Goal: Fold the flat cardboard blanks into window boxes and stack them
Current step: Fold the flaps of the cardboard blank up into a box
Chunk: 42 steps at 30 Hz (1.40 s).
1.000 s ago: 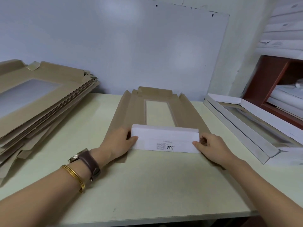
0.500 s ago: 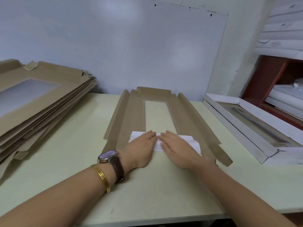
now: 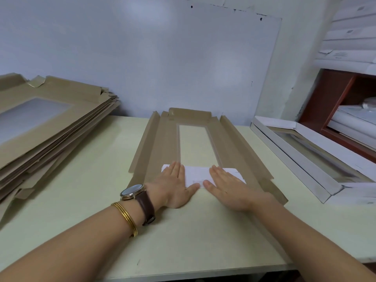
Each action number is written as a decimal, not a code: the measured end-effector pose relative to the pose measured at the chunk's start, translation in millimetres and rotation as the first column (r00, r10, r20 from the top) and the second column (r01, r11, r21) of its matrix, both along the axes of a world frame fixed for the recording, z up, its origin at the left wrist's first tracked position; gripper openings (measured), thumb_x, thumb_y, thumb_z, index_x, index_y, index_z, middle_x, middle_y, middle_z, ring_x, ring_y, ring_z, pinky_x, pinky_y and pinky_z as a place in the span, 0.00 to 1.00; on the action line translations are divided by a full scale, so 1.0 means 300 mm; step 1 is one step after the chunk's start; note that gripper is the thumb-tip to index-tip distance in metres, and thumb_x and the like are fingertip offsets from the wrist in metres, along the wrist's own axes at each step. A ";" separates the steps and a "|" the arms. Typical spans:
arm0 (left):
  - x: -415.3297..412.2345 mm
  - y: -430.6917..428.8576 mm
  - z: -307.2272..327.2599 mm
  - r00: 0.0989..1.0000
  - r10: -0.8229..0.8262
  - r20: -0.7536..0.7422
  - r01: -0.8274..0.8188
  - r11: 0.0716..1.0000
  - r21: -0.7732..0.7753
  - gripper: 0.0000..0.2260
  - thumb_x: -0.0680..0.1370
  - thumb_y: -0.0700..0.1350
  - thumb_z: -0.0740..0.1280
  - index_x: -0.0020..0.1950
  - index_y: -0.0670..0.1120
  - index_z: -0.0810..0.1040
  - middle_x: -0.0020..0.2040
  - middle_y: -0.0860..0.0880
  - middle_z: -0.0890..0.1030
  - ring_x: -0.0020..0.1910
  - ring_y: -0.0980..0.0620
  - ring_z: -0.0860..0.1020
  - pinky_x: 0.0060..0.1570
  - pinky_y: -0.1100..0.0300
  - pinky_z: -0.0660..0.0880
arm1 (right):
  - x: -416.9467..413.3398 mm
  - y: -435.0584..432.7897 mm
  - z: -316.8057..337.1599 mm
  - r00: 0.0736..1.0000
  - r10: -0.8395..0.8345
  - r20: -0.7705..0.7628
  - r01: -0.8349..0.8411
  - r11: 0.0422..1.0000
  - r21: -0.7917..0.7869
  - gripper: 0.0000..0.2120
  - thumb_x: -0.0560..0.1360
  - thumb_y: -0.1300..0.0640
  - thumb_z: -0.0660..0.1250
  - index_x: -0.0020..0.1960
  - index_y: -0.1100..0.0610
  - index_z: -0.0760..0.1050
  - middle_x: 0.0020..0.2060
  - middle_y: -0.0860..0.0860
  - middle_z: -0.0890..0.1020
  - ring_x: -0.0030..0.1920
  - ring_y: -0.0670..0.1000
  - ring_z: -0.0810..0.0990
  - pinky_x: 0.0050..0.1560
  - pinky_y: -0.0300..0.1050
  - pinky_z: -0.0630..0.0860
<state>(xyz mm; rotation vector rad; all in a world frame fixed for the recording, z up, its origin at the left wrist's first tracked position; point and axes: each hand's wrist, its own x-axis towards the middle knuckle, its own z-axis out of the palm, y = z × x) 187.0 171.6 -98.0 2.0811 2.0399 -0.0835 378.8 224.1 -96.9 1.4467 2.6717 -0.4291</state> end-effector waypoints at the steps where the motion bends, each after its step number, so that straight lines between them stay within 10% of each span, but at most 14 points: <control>1: -0.012 0.001 0.006 1.000 0.019 0.001 -0.019 1.000 -0.013 0.39 0.79 0.66 0.41 0.77 0.38 0.37 0.78 0.42 0.38 0.77 0.47 0.36 0.74 0.54 0.37 | 0.024 0.011 0.006 1.000 -0.022 0.007 0.022 1.000 -0.001 0.37 0.80 0.35 0.42 0.80 0.57 0.43 0.79 0.48 0.44 0.78 0.45 0.41 0.76 0.44 0.41; 12: -0.092 -0.034 0.013 0.992 0.105 0.063 -0.106 0.994 0.006 0.32 0.82 0.61 0.41 0.78 0.42 0.38 0.78 0.40 0.37 0.77 0.46 0.35 0.74 0.54 0.38 | 0.138 0.061 -0.016 0.979 -0.200 0.031 0.201 0.979 -0.018 0.41 0.75 0.29 0.38 0.79 0.52 0.39 0.78 0.52 0.37 0.77 0.49 0.34 0.77 0.49 0.38; 17: -0.095 -0.044 0.006 0.974 0.130 0.185 -0.152 0.982 0.112 0.28 0.82 0.58 0.49 0.77 0.43 0.54 0.77 0.41 0.53 0.77 0.44 0.49 0.75 0.53 0.51 | 0.131 0.037 -0.005 0.962 -0.209 -0.175 0.214 0.977 0.010 0.33 0.81 0.38 0.45 0.79 0.57 0.51 0.78 0.54 0.51 0.78 0.51 0.46 0.74 0.43 0.46; 20: -0.102 -0.048 0.018 0.946 0.127 0.297 -0.191 0.962 0.194 0.19 0.80 0.58 0.56 0.63 0.45 0.69 0.60 0.47 0.67 0.65 0.46 0.66 0.62 0.54 0.66 | 0.136 0.025 0.016 0.908 -0.203 -0.365 0.218 0.976 -0.003 0.21 0.83 0.44 0.50 0.66 0.56 0.68 0.64 0.52 0.70 0.69 0.53 0.64 0.64 0.42 0.60; 24: -0.102 -0.053 0.029 0.906 0.123 0.406 -0.232 0.945 0.230 0.22 0.79 0.56 0.62 0.70 0.48 0.68 0.66 0.49 0.69 0.67 0.48 0.65 0.64 0.56 0.64 | 0.148 0.019 0.024 0.831 -0.201 -0.519 0.223 0.975 -0.021 0.15 0.83 0.48 0.53 0.46 0.57 0.69 0.45 0.47 0.73 0.52 0.52 0.70 0.47 0.41 0.66; 30: -0.104 -0.062 0.053 0.696 0.119 0.708 -0.369 0.905 0.211 0.26 0.73 0.50 0.72 0.69 0.49 0.71 0.58 0.52 0.75 0.54 0.52 0.75 0.48 0.60 0.73 | 0.161 0.017 0.028 0.674 -0.223 -0.704 0.270 0.962 -0.046 0.12 0.83 0.53 0.57 0.44 0.56 0.72 0.43 0.45 0.72 0.47 0.47 0.70 0.43 0.37 0.65; 34: -0.104 -0.068 0.057 0.545 0.108 0.832 -0.455 0.871 0.185 0.16 0.77 0.51 0.67 0.64 0.52 0.74 0.58 0.53 0.77 0.53 0.53 0.77 0.43 0.64 0.72 | 0.171 0.013 0.029 0.530 -0.296 -0.795 0.324 0.937 -0.133 0.13 0.81 0.55 0.62 0.64 0.56 0.75 0.54 0.46 0.78 0.53 0.42 0.75 0.47 0.23 0.67; 42: -0.082 -0.082 0.054 0.752 0.031 0.658 -0.355 0.860 0.366 0.14 0.77 0.38 0.64 0.61 0.46 0.76 0.51 0.53 0.76 0.47 0.54 0.73 0.39 0.71 0.65 | 0.209 0.010 0.002 0.641 -0.205 -0.740 0.306 0.952 0.002 0.15 0.76 0.64 0.68 0.60 0.53 0.77 0.37 0.50 0.71 0.33 0.41 0.70 0.41 0.28 0.68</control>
